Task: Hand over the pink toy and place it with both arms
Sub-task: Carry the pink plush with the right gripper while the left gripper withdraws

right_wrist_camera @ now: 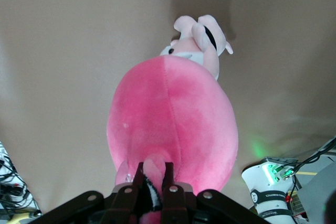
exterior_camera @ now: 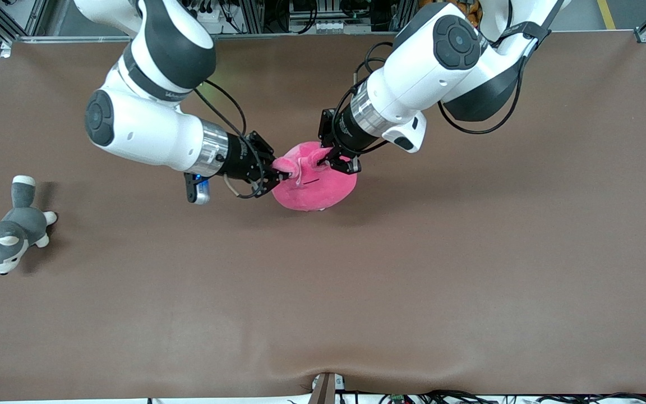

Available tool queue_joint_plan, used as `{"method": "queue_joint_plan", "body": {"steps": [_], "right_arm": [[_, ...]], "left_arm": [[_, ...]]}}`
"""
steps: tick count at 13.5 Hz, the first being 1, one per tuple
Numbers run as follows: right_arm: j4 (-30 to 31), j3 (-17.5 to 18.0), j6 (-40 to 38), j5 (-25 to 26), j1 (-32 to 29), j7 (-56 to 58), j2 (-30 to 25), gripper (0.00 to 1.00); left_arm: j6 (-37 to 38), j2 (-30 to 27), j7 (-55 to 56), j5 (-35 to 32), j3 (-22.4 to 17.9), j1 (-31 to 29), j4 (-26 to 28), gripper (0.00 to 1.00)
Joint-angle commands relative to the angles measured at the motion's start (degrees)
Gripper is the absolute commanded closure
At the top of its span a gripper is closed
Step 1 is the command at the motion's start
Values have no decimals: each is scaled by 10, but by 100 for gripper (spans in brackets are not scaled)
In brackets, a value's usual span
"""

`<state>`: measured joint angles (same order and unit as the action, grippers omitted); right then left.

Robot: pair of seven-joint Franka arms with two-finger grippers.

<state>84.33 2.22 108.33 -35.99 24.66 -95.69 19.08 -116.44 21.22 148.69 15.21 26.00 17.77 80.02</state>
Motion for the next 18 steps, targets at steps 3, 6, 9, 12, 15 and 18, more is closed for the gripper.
{"method": "queue_joint_plan", "body": {"steps": [3,6,9,12,15,18], "right_arm": [[-26,1,-66,10,-79,1,-2,100],[-25,0,-121,9,-198,121,1,100],[-20,0,-158,9,-296,238,35,100],[-10,-1,-180,11,-369,361,86,100],[23,-2,-176,13,-421,490,135,100],[55,-2,-174,14,-458,580,178,100]], "left_arm": [[6,-13,-12,-5,-5,-10,-14,0],[46,-48,-69,-43,-10,-61,-14,0],[93,-64,-259,-55,-9,-139,-14,0],[121,-59,-467,-58,-10,-206,-14,0],[160,-55,-663,-101,-11,-243,-11,0],[184,-53,-725,-172,-12,-252,-11,0]]}}
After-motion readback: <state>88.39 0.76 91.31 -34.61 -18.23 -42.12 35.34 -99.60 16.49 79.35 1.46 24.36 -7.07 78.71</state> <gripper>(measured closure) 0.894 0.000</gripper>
